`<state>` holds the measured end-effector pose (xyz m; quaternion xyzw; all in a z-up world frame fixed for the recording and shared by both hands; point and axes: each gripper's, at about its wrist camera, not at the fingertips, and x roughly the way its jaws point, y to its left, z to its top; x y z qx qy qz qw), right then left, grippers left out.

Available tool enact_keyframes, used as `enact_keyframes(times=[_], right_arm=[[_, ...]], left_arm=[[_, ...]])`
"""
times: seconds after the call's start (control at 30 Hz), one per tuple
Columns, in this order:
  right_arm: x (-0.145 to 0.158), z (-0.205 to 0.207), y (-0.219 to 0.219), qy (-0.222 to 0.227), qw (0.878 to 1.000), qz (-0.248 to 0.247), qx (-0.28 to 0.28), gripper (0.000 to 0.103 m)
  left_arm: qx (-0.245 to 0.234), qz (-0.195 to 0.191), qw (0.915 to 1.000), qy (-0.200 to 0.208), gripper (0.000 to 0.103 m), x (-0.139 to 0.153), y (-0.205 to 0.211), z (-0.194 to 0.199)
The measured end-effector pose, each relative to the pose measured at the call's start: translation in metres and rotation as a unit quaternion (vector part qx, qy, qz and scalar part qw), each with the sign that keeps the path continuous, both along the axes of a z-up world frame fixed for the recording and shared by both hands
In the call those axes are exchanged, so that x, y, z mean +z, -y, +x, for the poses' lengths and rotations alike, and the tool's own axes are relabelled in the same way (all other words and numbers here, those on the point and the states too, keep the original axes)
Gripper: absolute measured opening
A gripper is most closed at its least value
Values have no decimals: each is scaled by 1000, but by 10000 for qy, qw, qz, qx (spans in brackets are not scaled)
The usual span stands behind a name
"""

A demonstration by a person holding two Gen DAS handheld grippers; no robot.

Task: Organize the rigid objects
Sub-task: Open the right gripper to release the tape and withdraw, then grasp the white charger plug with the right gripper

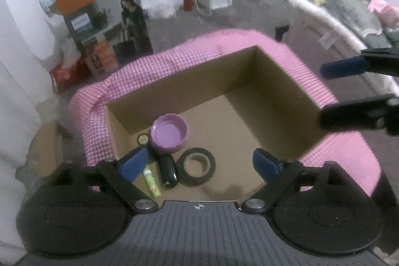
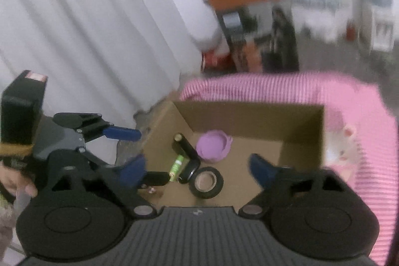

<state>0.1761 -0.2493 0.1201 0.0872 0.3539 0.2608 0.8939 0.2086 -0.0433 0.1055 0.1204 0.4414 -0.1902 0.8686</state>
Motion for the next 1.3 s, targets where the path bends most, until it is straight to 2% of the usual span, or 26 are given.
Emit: enact_keyframes(times=[0.13, 0.23, 0.33, 0.47, 0.57, 0.67, 0.73, 0.83, 0.97, 1.1, 1.17, 1.27, 1.3], right_arm=[[12, -46, 4, 413, 9984, -316, -216, 103], [7, -79, 1, 603, 9940, -832, -369, 103], [-3, -102, -6, 646, 9875, -1337, -531, 103], [-20, -117, -14, 452, 9851, -1559, -569, 103], [-28, -125, -19, 426, 9790, -1831, -782, 103], [-35, -133, -18, 606, 9770, -1886, -785, 103], [-39, -142, -14, 847, 9794, -1672, -752, 103], [-52, -148, -11, 866, 9858, -1278, -654, 103], [-76, -145, -10, 636, 9932, -657, -722, 103], [-99, -132, -9, 236, 9962, -43, -841, 98], [-114, -122, -9, -112, 9960, 184, -868, 86], [-135, -111, -10, -557, 9932, 433, -929, 68], [-140, -107, -10, -670, 9920, 507, -947, 66]], left_arm=[[-4, -267, 9995, 143, 102, 4, -7, -38], [-11, -651, 9979, 34, 103, -3, -16, -66], [57, -1077, 9941, -111, 103, -17, -23, -90], [140, -1588, 9871, -141, 103, -39, -28, -113], [163, -1929, 9811, 40, 103, -50, -27, -126], [88, -2062, 9781, 270, 103, -62, -20, -139], [68, -1971, 9796, 398, 103, -72, -11, -143], [6, -1610, 9849, 642, 103, -88, 3, -143], [-53, -961, 9898, 1052, 103, -106, 20, -139], [-353, -639, 9896, 1239, 100, -116, 31, -139], [-454, -534, 9886, 1335, 99, -119, 35, -137], [-530, -453, 9895, 1267, 94, -124, 38, -127], [-540, -434, 9900, 1231, 92, -127, 39, -125]])
